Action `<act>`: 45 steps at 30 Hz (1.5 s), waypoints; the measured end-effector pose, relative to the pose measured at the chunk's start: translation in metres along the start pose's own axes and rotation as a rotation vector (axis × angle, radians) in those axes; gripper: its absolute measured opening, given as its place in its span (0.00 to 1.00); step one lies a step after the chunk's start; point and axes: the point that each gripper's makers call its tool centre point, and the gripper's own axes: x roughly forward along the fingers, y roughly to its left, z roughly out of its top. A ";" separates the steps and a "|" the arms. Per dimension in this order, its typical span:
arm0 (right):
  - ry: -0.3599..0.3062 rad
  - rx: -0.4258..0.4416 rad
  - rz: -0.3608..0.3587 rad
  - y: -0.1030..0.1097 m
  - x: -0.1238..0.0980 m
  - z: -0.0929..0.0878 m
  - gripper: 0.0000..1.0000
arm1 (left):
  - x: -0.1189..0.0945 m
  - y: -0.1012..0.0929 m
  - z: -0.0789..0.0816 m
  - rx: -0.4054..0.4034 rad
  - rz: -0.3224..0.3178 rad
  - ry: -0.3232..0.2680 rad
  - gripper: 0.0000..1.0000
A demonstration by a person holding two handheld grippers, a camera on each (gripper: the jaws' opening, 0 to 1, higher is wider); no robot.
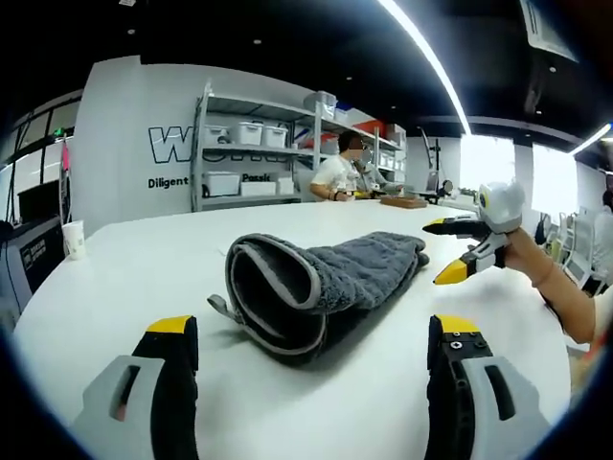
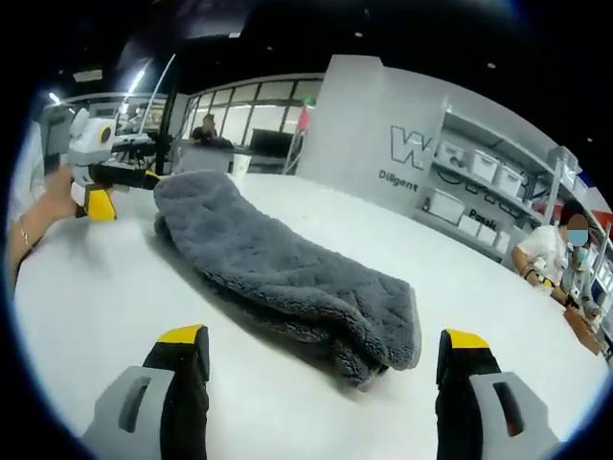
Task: Open the folded towel by lifting each exposed corner and separating the folded layers until the towel lies flat within the target outline without major curled edges
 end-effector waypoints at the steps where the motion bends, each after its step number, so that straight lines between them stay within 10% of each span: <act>1: 0.000 0.001 -0.001 -0.001 0.000 0.000 0.99 | 0.000 -0.001 0.000 -0.001 -0.002 0.000 0.99; 16: 0.024 -0.060 -0.002 0.009 0.001 -0.003 0.92 | 0.000 0.001 -0.002 -0.006 0.003 0.006 0.97; 33: -0.026 -0.088 -0.071 0.010 -0.005 -0.002 0.39 | -0.002 0.006 0.001 -0.027 0.013 -0.011 0.97; 38: -0.055 -0.134 -0.101 0.012 -0.010 0.002 0.00 | -0.002 0.005 0.001 -0.023 0.012 -0.008 0.97; 45: -0.032 -0.134 -0.055 0.031 -0.016 -0.003 0.00 | -0.003 0.004 0.001 -0.024 0.013 -0.010 0.97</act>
